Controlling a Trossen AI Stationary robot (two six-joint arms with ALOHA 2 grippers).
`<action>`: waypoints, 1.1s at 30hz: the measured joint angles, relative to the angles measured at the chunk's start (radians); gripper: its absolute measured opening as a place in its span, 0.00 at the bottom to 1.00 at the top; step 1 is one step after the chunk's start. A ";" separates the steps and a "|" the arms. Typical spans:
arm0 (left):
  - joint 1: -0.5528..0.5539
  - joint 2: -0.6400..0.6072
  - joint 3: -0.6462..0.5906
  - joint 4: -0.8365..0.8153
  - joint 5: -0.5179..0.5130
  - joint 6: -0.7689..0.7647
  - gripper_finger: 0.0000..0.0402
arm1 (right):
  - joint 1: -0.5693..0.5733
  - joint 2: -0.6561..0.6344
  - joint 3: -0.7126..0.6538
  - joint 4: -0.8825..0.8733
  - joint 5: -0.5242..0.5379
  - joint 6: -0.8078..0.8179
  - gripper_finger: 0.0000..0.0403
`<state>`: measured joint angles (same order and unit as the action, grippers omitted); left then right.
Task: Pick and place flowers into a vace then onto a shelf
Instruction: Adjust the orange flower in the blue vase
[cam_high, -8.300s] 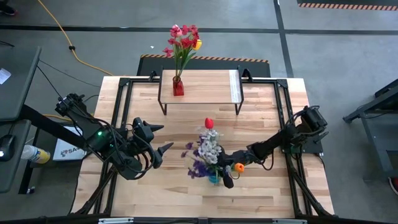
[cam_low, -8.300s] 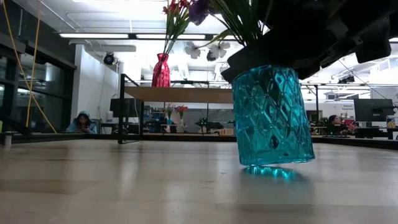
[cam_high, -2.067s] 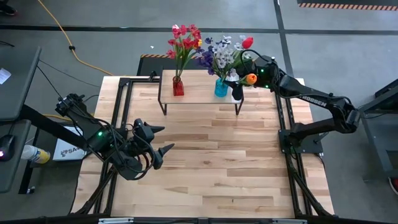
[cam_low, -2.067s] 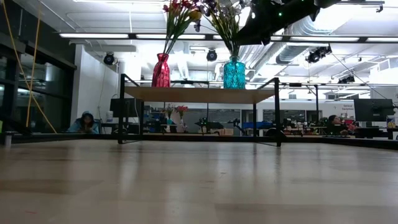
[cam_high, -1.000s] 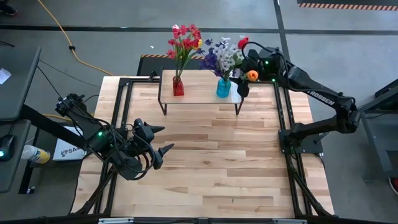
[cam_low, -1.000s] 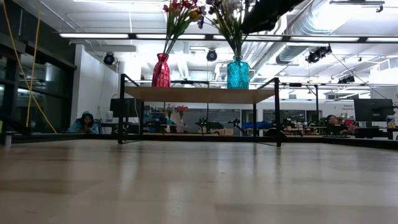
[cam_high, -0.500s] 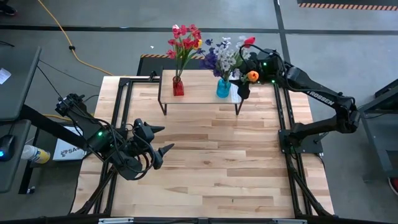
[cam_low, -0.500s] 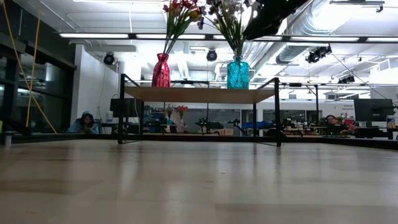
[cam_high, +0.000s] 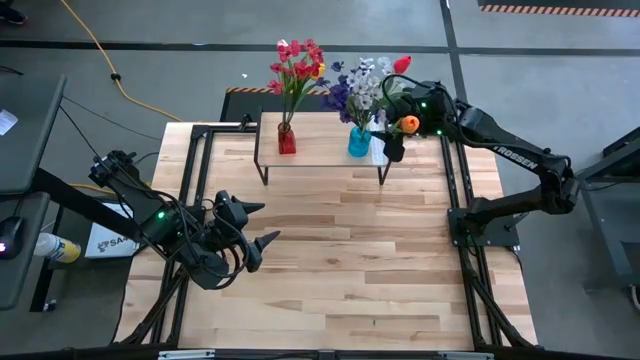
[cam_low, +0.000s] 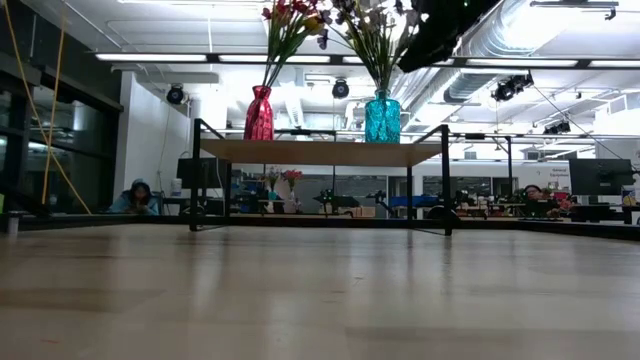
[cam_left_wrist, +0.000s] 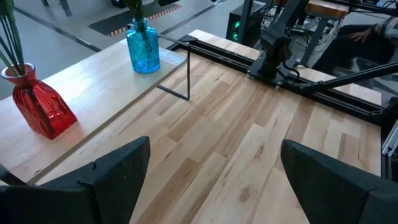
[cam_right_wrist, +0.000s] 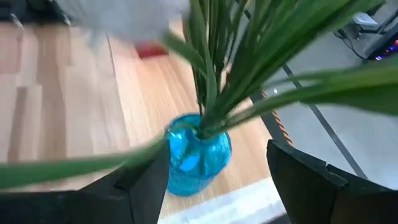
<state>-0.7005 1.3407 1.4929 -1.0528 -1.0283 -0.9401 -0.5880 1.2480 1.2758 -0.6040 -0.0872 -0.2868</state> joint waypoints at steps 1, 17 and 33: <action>0.000 0.000 0.000 -0.004 0.000 0.000 0.98 | 0.000 0.000 0.000 -0.007 0.011 -0.005 0.64; 0.000 0.000 0.000 -0.020 0.000 0.000 0.98 | 0.000 0.000 0.000 -0.086 0.031 -0.010 0.64; 0.000 0.000 0.000 -0.020 0.000 0.000 0.98 | -0.002 0.000 0.000 -0.180 0.201 -0.010 0.64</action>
<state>-0.7002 1.3407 1.4929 -1.0729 -1.0286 -0.9405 -0.5902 1.2480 1.2755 -0.7844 0.1139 -0.2972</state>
